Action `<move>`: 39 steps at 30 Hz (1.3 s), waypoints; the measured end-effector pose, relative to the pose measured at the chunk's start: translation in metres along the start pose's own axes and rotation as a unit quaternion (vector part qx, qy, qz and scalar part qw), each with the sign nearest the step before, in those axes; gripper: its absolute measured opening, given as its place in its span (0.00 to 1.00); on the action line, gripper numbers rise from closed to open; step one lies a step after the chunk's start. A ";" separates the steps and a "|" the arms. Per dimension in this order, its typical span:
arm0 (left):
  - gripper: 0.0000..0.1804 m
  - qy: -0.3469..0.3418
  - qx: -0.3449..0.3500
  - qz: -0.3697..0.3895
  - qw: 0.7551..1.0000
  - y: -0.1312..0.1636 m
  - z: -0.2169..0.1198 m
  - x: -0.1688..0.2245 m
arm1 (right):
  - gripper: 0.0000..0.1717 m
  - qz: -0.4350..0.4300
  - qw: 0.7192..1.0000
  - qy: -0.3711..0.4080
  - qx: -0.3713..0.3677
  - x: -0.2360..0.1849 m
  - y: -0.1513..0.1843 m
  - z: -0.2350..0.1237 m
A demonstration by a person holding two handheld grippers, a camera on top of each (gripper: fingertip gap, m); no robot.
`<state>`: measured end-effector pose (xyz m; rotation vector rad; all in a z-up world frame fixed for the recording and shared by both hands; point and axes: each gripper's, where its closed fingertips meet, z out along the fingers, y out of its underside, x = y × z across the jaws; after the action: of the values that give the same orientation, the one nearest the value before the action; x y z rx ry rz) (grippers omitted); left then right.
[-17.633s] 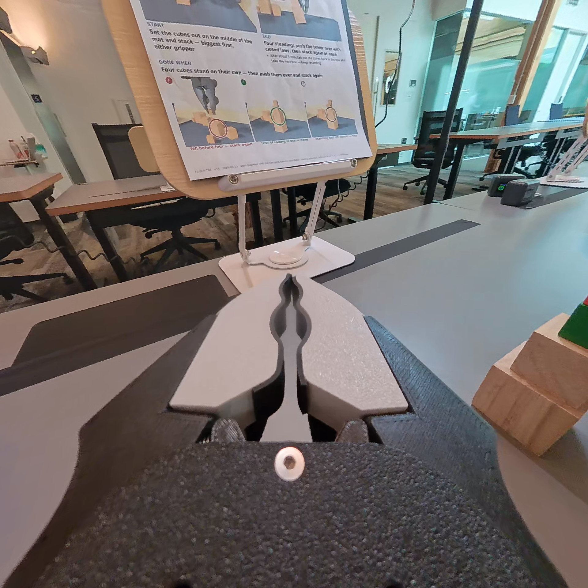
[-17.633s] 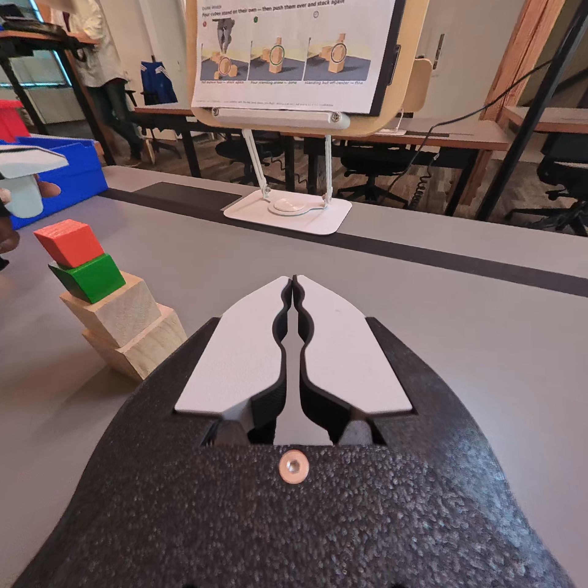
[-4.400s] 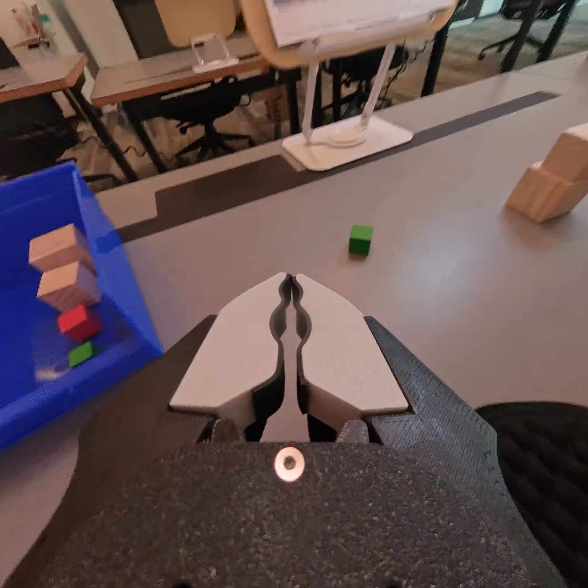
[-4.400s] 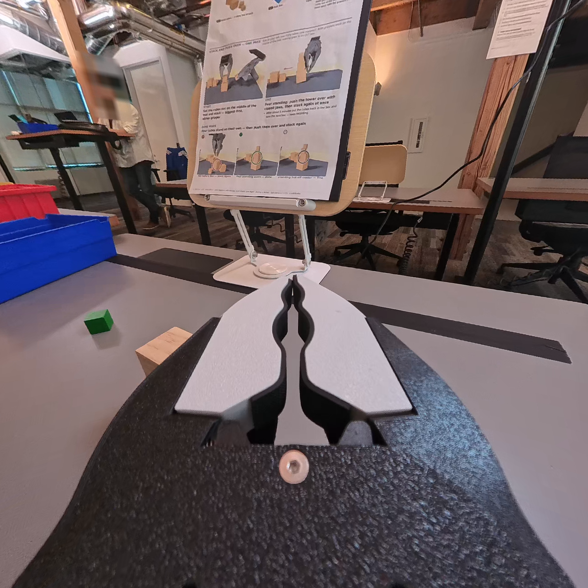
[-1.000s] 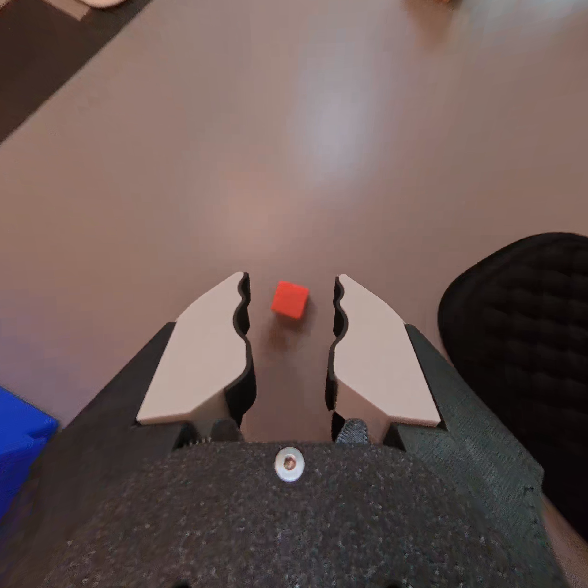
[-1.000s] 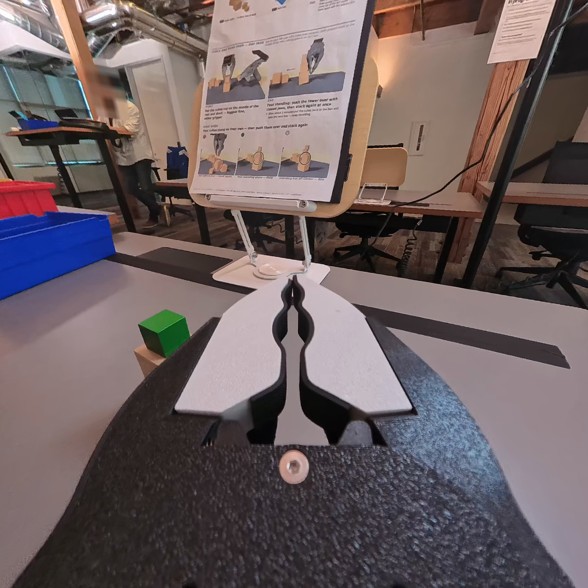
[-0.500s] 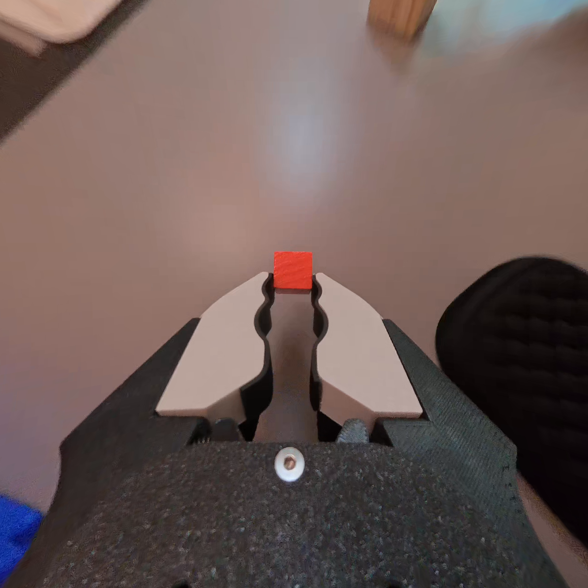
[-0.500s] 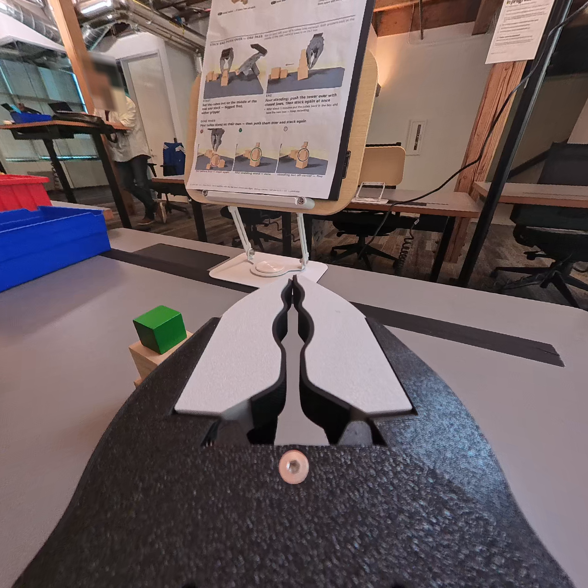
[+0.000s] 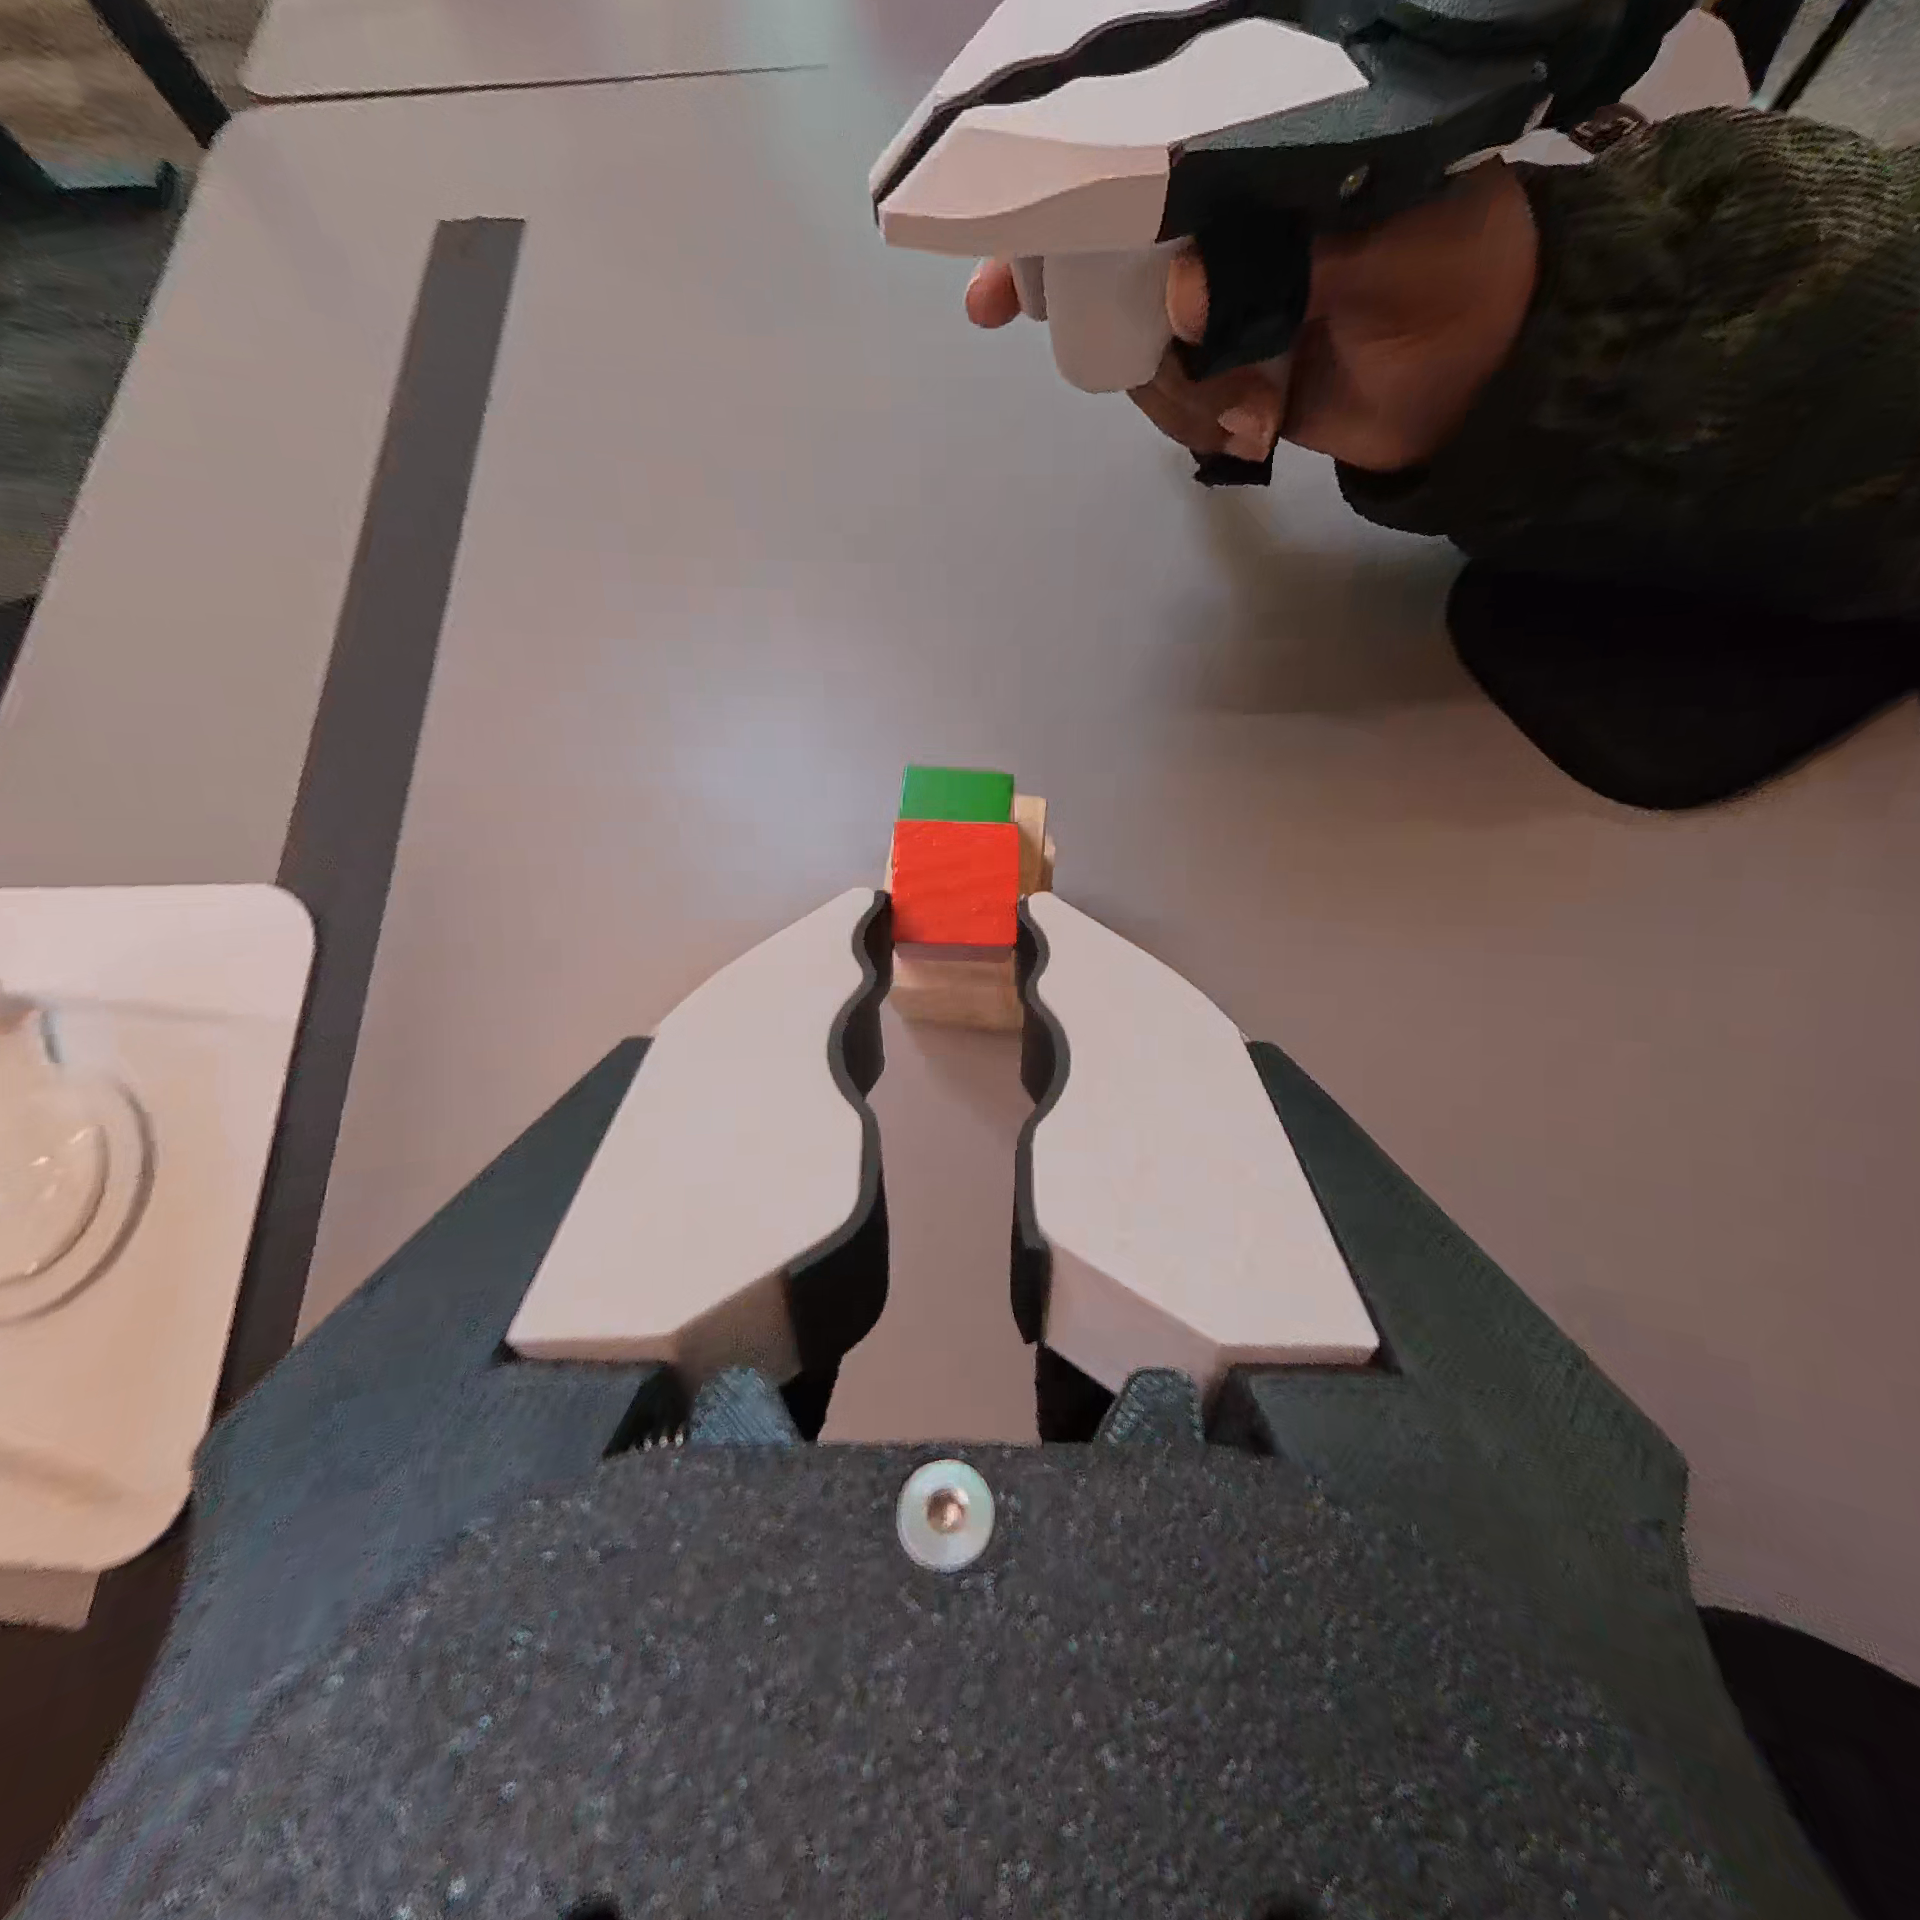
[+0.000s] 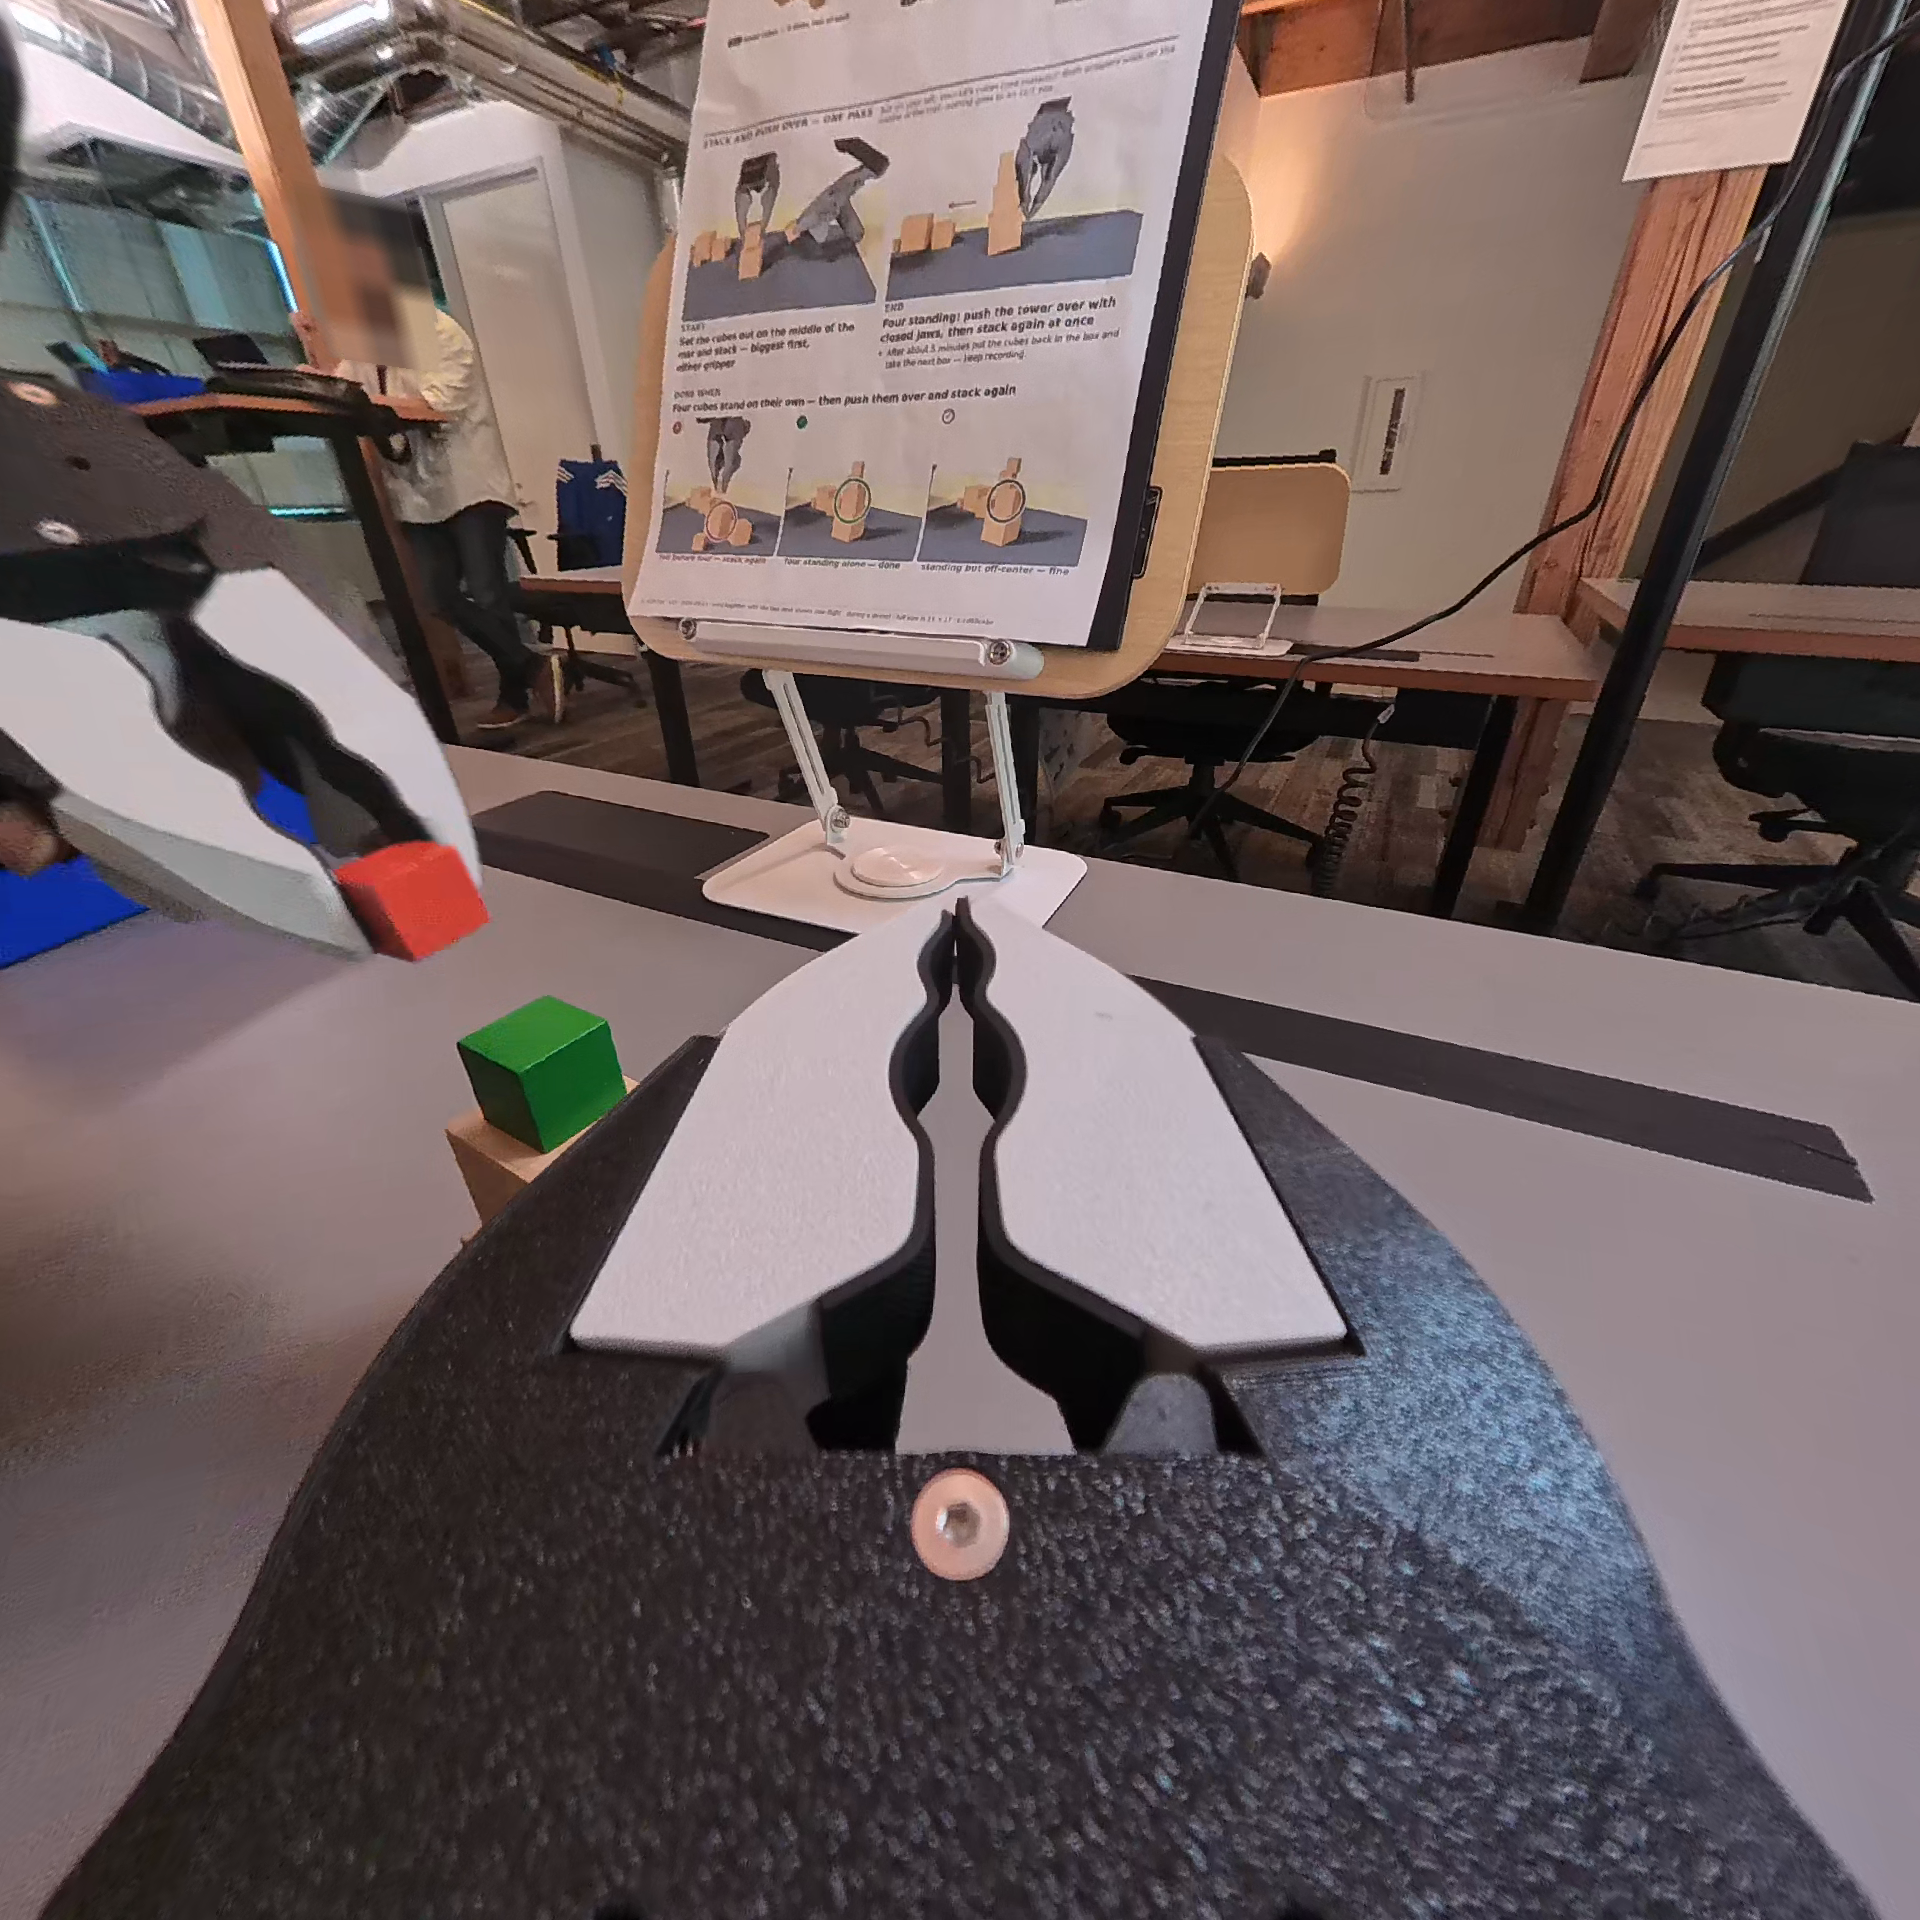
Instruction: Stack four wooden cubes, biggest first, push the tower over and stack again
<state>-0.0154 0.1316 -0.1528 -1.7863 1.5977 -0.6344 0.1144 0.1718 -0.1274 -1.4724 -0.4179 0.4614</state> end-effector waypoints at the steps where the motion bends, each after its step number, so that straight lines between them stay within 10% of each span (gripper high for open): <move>1: 0.12 0.008 -0.007 0.006 1.000 -0.002 0.008 -0.001 | 0.00 0.001 1.000 -0.001 -0.001 0.000 0.000 0.000; 39: 0.12 0.039 -0.013 0.015 0.999 -0.004 0.040 -0.001 | 0.00 0.006 1.000 -0.006 0.001 0.000 -0.002 0.001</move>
<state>0.0163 0.1392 -0.1760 -1.7737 1.6885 -0.6787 0.1139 0.1720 -0.1255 -1.4717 -0.4182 0.4817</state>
